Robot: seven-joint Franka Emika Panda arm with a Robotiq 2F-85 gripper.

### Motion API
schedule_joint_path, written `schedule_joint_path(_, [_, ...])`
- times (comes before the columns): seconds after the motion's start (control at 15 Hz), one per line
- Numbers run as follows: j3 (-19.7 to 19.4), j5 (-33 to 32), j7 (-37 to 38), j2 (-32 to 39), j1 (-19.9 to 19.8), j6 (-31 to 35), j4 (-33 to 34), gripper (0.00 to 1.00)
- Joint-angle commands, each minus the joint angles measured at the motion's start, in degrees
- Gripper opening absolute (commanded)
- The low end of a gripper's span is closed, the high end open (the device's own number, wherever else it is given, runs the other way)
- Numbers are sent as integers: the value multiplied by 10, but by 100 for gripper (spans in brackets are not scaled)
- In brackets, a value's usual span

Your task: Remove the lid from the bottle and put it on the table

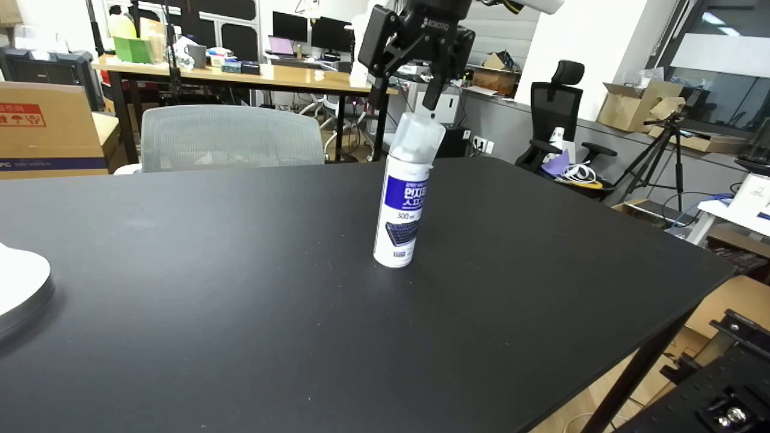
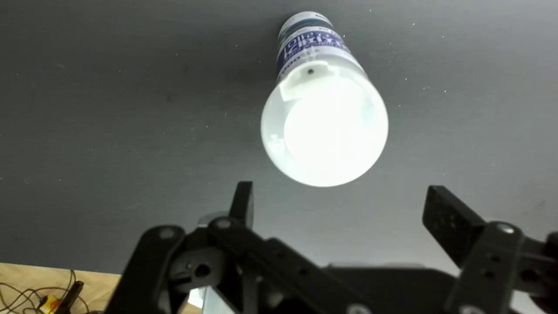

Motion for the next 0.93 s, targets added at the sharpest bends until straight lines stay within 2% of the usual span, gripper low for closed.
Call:
schedule_joint_path(0.0, [-2, 5, 2, -9, 1, -4, -11, 100])
schedule_joint_path(0.47, [-6, 42, -19, 2, 4, -1, -23, 100])
schedule_joint_path(0.53, [-6, 50, -25, 3, 5, -1, -23, 92])
schedule_joint_path(0.6, [-6, 55, -30, 4, 5, 0, -24, 75])
schedule_joint_path(0.87, [-7, 82, -52, -3, 6, -2, -30, 46])
